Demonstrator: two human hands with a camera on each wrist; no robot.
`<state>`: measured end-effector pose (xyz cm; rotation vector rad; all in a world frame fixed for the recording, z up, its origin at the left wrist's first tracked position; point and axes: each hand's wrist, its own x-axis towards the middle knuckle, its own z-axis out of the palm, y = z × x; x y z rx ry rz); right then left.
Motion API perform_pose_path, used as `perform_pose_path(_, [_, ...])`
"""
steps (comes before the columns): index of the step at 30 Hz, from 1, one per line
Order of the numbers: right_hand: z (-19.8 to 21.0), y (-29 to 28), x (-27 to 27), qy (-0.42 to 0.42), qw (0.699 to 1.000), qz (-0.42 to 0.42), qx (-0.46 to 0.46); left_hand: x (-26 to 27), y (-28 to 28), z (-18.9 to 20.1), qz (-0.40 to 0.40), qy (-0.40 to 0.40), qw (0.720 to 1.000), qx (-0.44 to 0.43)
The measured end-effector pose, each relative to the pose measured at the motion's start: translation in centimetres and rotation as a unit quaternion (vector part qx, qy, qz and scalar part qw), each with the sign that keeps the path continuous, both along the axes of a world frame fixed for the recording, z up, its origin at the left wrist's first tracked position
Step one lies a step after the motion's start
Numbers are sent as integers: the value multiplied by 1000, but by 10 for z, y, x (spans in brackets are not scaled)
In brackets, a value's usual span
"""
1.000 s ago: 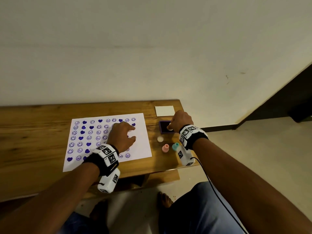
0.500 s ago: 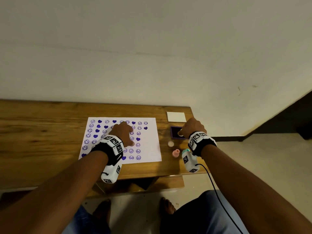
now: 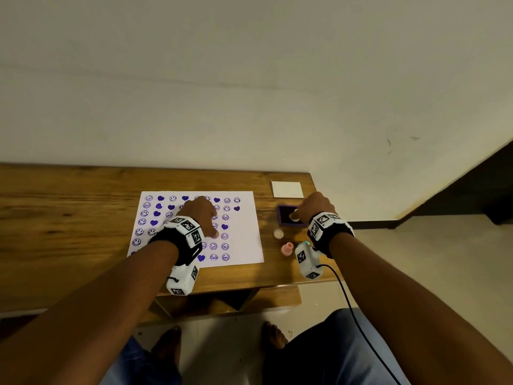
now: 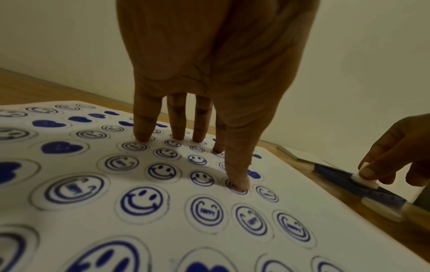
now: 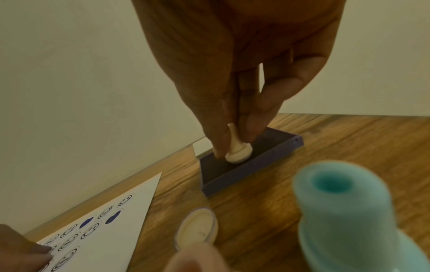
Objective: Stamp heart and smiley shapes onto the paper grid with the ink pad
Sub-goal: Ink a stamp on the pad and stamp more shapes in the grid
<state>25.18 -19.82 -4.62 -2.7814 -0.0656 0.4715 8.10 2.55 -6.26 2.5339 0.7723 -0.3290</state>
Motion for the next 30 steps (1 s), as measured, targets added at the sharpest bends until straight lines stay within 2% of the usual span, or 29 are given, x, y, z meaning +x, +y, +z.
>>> perform_pose_path(7, [-1, 1, 1, 0, 1000, 3, -4, -2, 0, 1, 24, -4, 999, -25])
perform_pose_path(15, [5, 1, -4, 11, 1000, 1, 3, -6, -2, -1, 17, -4, 1000, -13])
perform_pose_path(17, [13, 0, -12, -17, 997, -17, 73, -7, -2, -4, 23, -7, 1000, -14])
perform_pose_path(19, [21, 4, -27, -30, 972, -44, 228, -8, -1, -6, 29, -5, 1000, -12])
perform_pose_path(20, [27, 7, -40, -3, 937, -64, 343, -8, 0, -7, 30, -4, 999, -12])
perform_pose_path(21, [33, 11, -55, 52, 882, -86, 461, -8, 0, -8, 32, -4, 999, -12])
perform_pose_path(23, [45, 19, -84, 202, 727, -135, 642, -8, 0, -8, 30, -4, 1000, -9])
perform_pose_path(25, [54, 25, -108, 335, 561, -170, 738, -8, 0, -9, 27, -4, 1000, -5])
perform_pose_path(26, [55, 26, -118, 378, 494, -165, 765, -7, -1, -8, 24, -7, 1000, -2])
perform_pose_path(27, [55, 28, -127, 404, 447, -149, 784, -7, -1, -8, 25, -6, 1000, 0])
perform_pose_path(28, [54, 29, -135, 418, 417, -128, 797, -7, -1, -6, 26, -5, 1000, 1])
perform_pose_path(30, [53, 32, -149, 433, 389, -99, 807, -6, -1, -6, 23, -5, 1000, 2])
